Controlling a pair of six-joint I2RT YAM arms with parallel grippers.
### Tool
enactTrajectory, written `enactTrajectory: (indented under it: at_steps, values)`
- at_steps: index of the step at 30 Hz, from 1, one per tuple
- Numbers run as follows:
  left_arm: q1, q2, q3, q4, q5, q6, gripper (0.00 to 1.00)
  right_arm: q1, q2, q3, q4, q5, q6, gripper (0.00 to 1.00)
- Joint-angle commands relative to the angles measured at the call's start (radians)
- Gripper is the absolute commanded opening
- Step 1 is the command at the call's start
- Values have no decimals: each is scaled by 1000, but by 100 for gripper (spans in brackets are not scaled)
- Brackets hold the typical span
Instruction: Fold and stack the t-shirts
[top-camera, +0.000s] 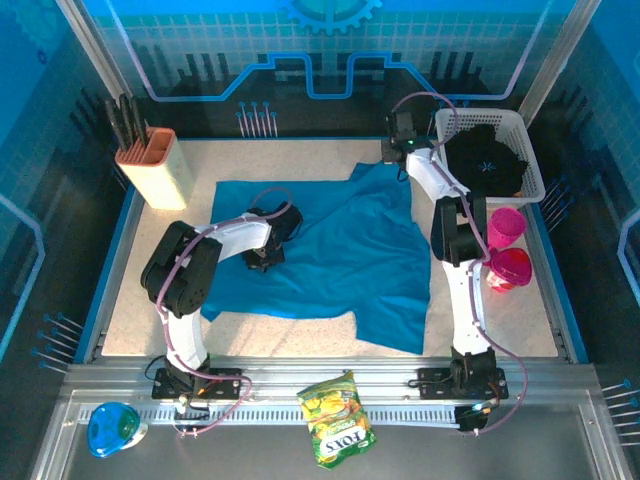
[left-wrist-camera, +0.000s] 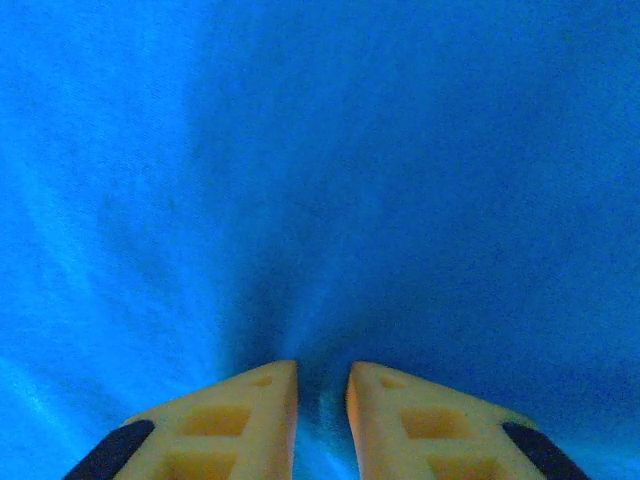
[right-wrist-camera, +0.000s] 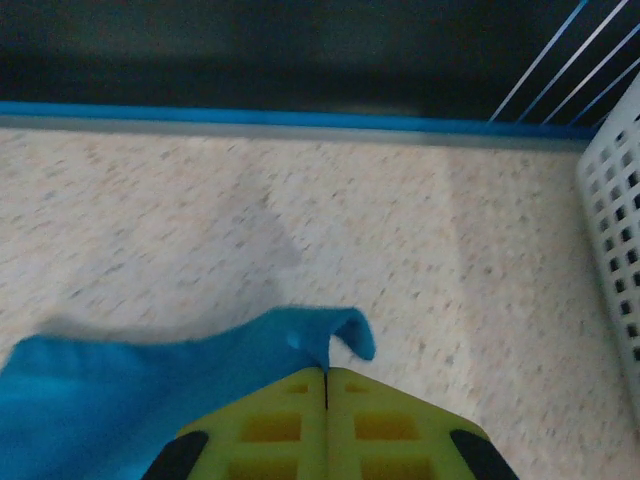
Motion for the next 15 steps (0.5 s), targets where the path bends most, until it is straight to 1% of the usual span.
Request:
enactTrajectory:
  at_steps: [1,3,6,7,8,9,11,13,15]
  values:
    - [-18,32,-21,-23,84,20,23,-3,5,-20,219,159,-80,0]
    - [-20,39,-15,-21,86,21,24,-5,-34,-97,324,160,-83,0]
    - [-24,57,-7,-21,89,21,24,-4,-72,-166,378,168,-70,1]
    - [-28,61,-3,-18,92,21,24,-5,-80,-185,381,168,-64,5]
    - [-32,65,-2,-16,95,21,24,-5,-83,-198,368,168,-61,16]
    - [-37,67,1,-14,98,21,24,-4,-79,-190,319,174,-52,31]
    - [-47,72,5,-9,101,21,24,-7,-50,-119,160,188,-26,41]
    - [-56,76,11,-9,105,22,24,-14,-14,-22,-12,198,19,42]
    - [-64,80,21,-12,106,24,24,-21,-15,34,-125,175,61,42]
